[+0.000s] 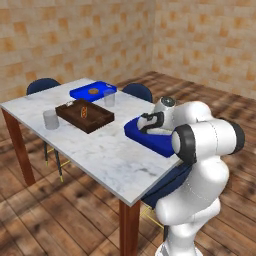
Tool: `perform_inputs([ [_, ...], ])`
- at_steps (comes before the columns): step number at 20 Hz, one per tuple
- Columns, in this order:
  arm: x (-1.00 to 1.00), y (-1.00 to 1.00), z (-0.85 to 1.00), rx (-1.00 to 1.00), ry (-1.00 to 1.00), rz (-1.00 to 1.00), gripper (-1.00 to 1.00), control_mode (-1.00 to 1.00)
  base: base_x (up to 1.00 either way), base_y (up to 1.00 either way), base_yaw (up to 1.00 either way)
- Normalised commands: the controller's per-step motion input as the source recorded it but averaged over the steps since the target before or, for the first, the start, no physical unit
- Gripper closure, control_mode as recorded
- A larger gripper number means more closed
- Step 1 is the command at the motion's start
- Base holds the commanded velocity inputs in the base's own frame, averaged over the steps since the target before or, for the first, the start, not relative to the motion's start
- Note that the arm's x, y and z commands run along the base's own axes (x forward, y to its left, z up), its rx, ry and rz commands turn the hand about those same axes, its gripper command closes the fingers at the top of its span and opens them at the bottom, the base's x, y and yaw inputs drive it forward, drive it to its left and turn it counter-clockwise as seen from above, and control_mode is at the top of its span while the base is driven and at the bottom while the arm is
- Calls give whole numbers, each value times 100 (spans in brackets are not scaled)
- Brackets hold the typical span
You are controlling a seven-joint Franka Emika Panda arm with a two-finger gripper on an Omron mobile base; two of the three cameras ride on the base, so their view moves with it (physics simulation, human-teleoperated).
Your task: Take the cake and donut from the fridge and place them on the empty tray on the dining counter.
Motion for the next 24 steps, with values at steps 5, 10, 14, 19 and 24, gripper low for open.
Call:
perform_inputs([
  [5,35,-6,-23,6,8,0,100,-100,0,0,0],
  [10,39,0,-41,0,0,0,100,-100,0,0,0],
  [14,32,0,-41,0,0,0,100,-100,0,0,0],
  [19,43,0,-35,0,0,0,100,-100,0,0,0],
  [24,41,0,-34,0,1,0,100,-100,0,0,0],
])
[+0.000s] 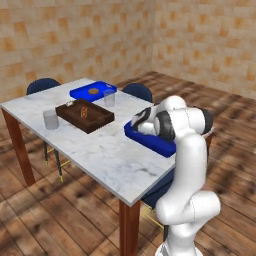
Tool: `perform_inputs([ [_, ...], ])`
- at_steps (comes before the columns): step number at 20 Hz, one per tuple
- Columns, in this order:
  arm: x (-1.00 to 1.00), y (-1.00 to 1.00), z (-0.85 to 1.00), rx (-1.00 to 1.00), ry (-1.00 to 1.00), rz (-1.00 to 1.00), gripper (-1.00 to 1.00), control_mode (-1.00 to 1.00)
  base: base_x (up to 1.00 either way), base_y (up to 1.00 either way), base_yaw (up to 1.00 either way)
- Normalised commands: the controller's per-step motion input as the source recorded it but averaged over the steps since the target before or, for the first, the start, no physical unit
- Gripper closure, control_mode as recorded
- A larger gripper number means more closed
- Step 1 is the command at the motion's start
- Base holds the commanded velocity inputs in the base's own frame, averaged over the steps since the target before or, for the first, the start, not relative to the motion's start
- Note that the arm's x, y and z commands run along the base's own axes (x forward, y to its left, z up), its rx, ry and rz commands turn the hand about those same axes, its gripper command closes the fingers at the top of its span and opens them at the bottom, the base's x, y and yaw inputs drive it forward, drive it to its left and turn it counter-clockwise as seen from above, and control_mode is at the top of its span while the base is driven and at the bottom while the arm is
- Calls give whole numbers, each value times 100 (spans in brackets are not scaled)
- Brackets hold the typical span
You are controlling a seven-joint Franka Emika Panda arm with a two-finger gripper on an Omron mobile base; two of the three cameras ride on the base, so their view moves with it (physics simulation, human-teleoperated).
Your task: Take the cake and donut from the fridge and place them on the empty tray on the dining counter.
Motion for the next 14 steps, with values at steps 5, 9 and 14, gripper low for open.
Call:
perform_inputs([
  [5,36,0,-35,0,3,0,100,-100,0,0,0],
  [9,25,0,-35,0,1,0,-100,-100,0,0,0],
  [14,-3,0,-2,0,0,0,-100,-100,0,0,0],
])
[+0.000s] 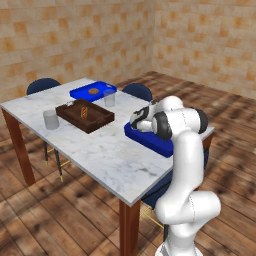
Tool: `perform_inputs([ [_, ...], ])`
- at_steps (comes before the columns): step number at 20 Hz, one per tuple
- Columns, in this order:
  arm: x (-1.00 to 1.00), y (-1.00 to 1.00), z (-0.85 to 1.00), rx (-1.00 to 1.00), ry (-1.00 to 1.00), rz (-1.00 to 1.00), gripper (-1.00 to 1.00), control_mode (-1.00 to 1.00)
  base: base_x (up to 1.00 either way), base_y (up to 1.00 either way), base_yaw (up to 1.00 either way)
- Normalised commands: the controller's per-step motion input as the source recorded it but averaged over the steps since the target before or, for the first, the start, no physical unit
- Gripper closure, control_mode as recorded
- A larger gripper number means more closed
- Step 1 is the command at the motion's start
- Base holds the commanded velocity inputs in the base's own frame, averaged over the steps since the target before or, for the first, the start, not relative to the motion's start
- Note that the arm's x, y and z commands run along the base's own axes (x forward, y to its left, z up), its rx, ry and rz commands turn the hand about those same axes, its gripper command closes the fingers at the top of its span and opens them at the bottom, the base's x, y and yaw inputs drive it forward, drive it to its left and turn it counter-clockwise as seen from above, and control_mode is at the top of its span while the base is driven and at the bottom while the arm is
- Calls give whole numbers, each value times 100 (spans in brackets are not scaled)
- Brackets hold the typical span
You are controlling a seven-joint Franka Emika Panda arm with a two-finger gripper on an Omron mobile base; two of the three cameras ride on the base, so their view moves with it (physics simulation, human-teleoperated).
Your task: Take the cake and donut from the fridge and place them on the empty tray on the dining counter.
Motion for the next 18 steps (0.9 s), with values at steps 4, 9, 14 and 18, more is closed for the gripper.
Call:
perform_inputs([
  [4,-21,0,9,-1,-4,0,-100,-100,0,0,0],
  [9,-41,1,83,-15,-14,2,-100,-100,0,0,0],
  [14,-35,0,100,-16,4,1,-100,-100,0,0,0],
  [18,-77,1,100,0,9,5,-100,-100,0,0,0],
])
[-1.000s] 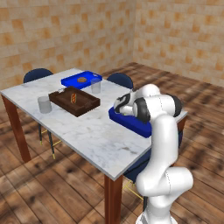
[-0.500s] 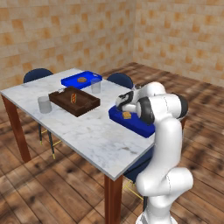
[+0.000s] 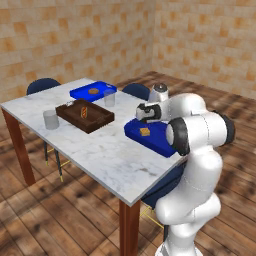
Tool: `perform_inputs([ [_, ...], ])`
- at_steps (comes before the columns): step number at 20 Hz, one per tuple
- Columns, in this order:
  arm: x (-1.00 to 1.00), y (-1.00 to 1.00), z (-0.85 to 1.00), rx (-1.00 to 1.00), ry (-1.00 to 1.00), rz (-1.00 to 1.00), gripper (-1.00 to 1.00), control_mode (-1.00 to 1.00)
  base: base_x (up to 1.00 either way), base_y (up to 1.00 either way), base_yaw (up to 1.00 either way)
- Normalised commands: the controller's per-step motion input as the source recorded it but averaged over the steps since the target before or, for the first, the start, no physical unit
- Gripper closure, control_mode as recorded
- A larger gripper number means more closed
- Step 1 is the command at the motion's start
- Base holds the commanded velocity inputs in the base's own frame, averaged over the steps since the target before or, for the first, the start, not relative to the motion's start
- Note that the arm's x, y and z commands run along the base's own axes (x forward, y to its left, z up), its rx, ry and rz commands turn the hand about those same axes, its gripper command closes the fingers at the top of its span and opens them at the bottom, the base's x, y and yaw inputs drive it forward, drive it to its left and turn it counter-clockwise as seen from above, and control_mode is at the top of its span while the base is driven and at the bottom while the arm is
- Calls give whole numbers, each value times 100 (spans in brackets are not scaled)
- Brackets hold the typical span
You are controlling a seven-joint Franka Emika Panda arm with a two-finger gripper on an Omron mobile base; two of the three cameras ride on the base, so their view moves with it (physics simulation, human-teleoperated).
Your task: Take the cake and donut from the fridge and place them on the empty tray on the dining counter.
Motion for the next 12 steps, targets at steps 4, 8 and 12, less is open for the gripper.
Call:
perform_inputs([
  [4,-86,0,100,13,5,2,-100,-100,0,0,0],
  [8,-98,-1,100,8,0,1,-100,-100,0,0,0],
  [12,-100,0,85,0,-8,-3,-100,-100,0,0,0],
])
